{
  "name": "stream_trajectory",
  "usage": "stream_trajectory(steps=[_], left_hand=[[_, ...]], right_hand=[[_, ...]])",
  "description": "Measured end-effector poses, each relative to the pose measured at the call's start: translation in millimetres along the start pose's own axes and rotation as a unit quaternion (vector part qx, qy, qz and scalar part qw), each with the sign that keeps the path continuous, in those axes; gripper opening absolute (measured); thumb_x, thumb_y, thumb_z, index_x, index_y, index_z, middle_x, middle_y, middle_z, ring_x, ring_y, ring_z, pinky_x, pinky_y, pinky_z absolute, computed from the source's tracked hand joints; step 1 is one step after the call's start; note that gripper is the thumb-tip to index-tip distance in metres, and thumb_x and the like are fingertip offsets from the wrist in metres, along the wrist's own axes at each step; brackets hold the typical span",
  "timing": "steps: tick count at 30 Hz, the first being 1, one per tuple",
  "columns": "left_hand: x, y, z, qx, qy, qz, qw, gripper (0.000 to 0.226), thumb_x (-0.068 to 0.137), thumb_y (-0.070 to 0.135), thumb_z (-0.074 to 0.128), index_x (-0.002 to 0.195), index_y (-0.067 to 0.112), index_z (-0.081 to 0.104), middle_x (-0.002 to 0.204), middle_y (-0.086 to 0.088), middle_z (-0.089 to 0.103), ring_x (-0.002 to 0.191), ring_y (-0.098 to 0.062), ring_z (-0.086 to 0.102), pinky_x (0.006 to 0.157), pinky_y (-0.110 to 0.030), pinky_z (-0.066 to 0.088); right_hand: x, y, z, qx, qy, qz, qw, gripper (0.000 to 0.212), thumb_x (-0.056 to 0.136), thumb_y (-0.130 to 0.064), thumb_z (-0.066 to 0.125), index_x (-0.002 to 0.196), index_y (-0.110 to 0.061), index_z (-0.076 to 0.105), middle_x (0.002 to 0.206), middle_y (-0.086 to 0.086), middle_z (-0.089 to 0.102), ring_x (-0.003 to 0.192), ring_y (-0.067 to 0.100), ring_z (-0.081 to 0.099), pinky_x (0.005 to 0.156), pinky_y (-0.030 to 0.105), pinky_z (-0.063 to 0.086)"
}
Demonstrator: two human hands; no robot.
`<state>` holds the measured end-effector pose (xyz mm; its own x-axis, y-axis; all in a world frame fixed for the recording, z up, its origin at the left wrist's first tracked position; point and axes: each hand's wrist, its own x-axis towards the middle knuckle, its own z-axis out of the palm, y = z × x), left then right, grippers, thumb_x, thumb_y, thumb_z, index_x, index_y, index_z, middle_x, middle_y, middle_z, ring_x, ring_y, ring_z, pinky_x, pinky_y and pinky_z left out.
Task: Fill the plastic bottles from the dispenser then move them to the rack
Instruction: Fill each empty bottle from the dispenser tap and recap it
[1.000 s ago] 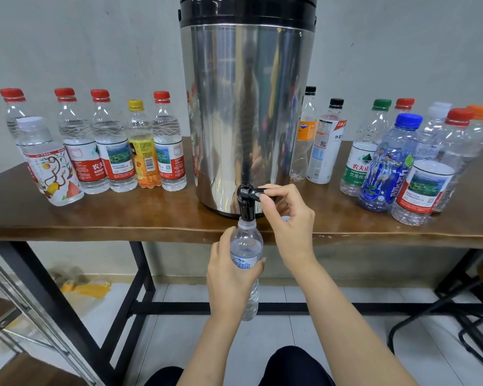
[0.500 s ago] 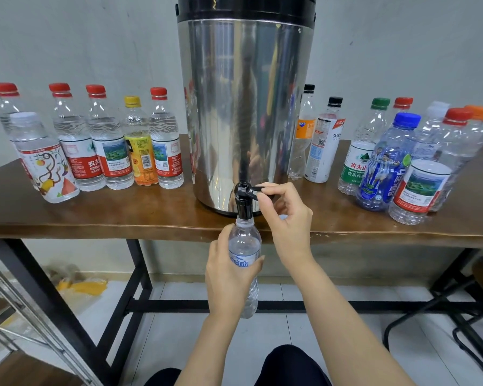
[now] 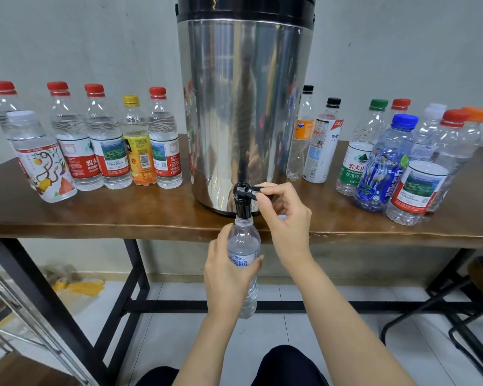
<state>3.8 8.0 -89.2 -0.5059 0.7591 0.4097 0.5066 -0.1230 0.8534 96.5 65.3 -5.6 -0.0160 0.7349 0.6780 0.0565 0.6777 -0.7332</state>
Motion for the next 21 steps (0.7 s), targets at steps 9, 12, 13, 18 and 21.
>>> stream_trajectory(steps=[9, 12, 13, 18, 21], left_hand=[[0, 0, -1, -0.003, 0.005, 0.004, 1.0, 0.084, 0.065, 0.031, 0.09, 0.137, 0.03, 0.047, 0.124, 0.013, 0.055, 0.108, 0.001, 0.049, 0.089, -0.016, 0.038], [0, 0, -1, -0.003, 0.006, 0.004, 1.0, 0.084, 0.065, 0.031, 0.09, 0.137, 0.03, 0.047, 0.123, 0.014, 0.055, 0.107, 0.002, 0.048, 0.089, -0.015, 0.038], [0, 0, 0, -0.003, 0.005, 0.004, 1.0, 0.084, 0.064, 0.032, 0.091, 0.137, 0.03, 0.047, 0.123, 0.015, 0.055, 0.106, 0.003, 0.048, 0.09, -0.015, 0.038], [1, 2, -2, -0.003, -0.001, 0.006, 1.0, 0.084, 0.064, 0.03, 0.09, 0.136, 0.031, 0.047, 0.119, 0.018, 0.052, 0.104, 0.005, 0.046, 0.083, -0.001, 0.032], [2, 2, -3, -0.006, -0.002, 0.006, 1.0, 0.083, 0.064, 0.029, 0.09, 0.136, 0.031, 0.048, 0.118, 0.018, 0.053, 0.105, 0.003, 0.047, 0.082, -0.001, 0.032]], right_hand=[[1, 1, 2, -0.005, 0.014, -0.013, 1.0, 0.023, 0.084, -0.037, 0.063, 0.091, -0.014, 0.065, 0.103, -0.015, 0.071, 0.063, 0.025, 0.051, 0.064, 0.031, 0.047], [1, 0, 1, -0.01, 0.012, -0.019, 1.0, 0.025, 0.084, -0.038, 0.062, 0.092, -0.014, 0.065, 0.103, -0.016, 0.071, 0.063, 0.025, 0.051, 0.064, 0.034, 0.048], [1, 0, 0, -0.01, 0.009, -0.019, 1.0, 0.025, 0.084, -0.039, 0.062, 0.092, -0.015, 0.066, 0.104, -0.016, 0.071, 0.064, 0.025, 0.052, 0.064, 0.034, 0.048], [3, 3, -13, -0.047, -0.069, -0.057, 0.995, 0.013, 0.087, -0.033, 0.063, 0.1, -0.029, 0.064, 0.111, -0.023, 0.066, 0.07, 0.011, 0.055, 0.069, 0.017, 0.046], [13, 6, -26, -0.134, -0.115, -0.152, 0.973, 0.018, 0.093, -0.023, 0.059, 0.105, -0.015, 0.07, 0.114, -0.011, 0.068, 0.091, 0.005, 0.064, 0.079, 0.019, 0.049]])
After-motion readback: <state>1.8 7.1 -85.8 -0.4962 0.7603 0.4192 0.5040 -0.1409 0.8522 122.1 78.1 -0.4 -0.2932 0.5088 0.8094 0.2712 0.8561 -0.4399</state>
